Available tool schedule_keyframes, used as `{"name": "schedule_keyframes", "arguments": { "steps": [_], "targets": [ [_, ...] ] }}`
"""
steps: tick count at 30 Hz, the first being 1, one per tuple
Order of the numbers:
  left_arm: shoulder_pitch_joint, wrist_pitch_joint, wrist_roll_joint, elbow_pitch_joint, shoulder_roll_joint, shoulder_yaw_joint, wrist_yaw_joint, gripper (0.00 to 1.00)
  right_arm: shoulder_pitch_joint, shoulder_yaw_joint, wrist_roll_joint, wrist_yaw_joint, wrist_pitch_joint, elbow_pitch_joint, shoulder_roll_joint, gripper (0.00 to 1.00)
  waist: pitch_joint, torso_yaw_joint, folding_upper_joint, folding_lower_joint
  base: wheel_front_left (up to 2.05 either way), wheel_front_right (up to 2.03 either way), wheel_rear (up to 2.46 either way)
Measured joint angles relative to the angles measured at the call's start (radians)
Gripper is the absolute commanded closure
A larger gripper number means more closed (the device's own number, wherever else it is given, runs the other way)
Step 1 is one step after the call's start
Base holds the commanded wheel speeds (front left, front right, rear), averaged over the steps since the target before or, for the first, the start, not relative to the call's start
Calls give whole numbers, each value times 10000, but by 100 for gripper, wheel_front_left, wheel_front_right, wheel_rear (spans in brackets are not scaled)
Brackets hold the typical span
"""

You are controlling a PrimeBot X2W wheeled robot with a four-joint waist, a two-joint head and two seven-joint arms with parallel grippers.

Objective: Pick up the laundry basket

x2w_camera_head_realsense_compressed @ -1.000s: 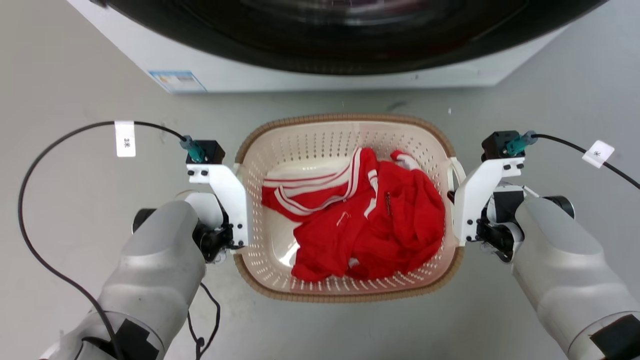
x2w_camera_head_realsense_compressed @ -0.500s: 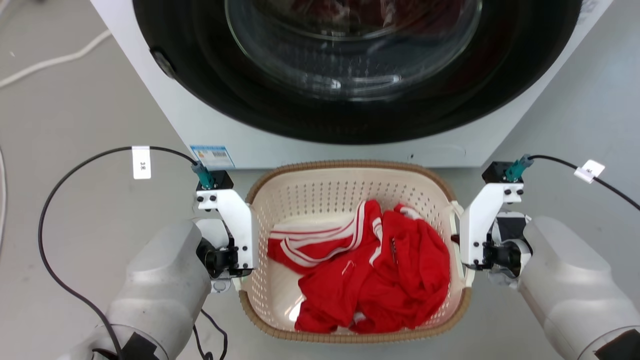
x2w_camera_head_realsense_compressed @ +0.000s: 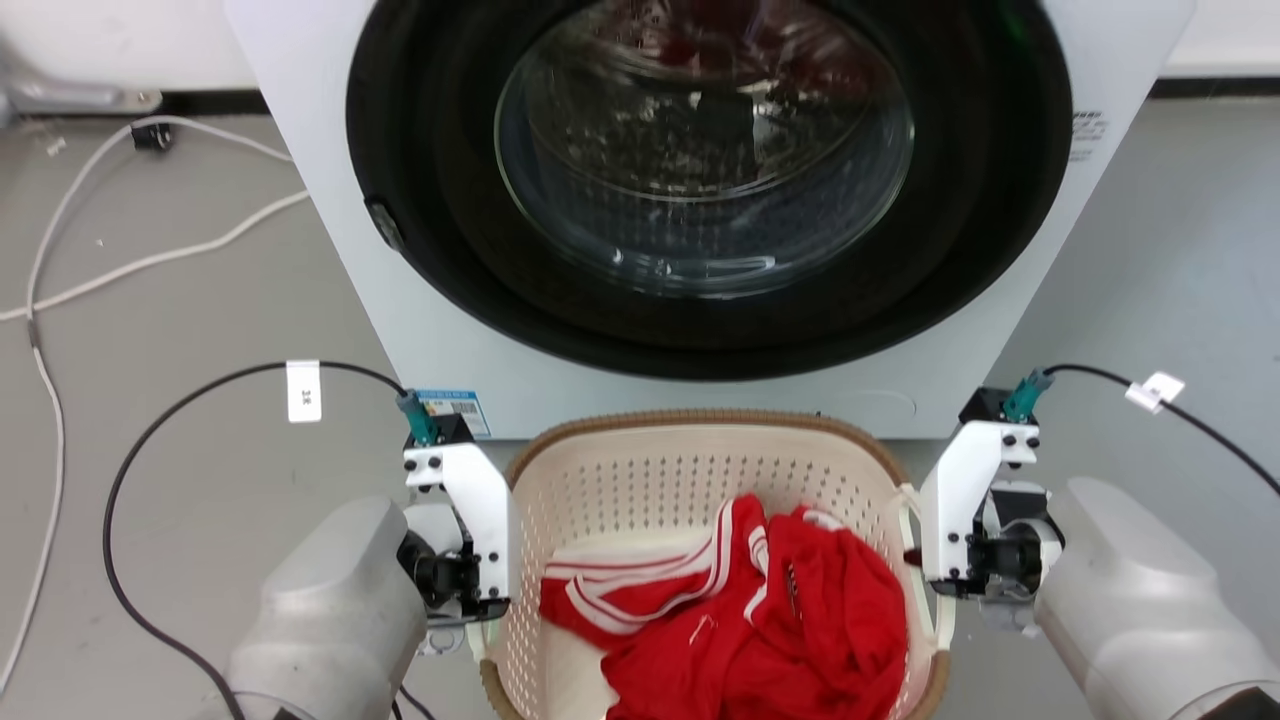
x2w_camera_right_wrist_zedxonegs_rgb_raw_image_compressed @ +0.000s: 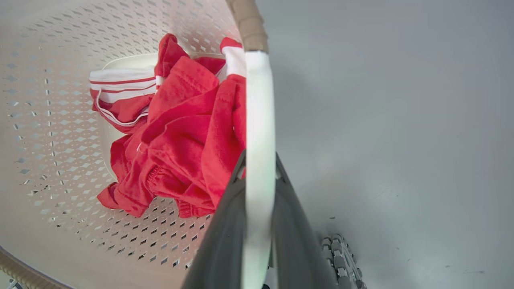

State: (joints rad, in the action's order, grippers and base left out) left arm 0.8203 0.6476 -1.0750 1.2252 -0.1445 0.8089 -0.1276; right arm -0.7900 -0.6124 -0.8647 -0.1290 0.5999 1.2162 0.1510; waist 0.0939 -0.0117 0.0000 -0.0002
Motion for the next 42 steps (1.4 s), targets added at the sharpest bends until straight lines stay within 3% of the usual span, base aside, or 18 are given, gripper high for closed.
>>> {"name": "schedule_keyframes", "arguments": {
  "steps": [11,42],
  "targets": [
    [-765,109,-226,46,56,180,15,100,488,-71,-222,2,447,378,-155,100,-907,-8,0,0,0,0,0],
    [-1009,48,-637,56,102,466,38,100,688,-107,-405,48,539,669,-236,100,-1019,-71,0,2,0,0,0]
  ]
}}
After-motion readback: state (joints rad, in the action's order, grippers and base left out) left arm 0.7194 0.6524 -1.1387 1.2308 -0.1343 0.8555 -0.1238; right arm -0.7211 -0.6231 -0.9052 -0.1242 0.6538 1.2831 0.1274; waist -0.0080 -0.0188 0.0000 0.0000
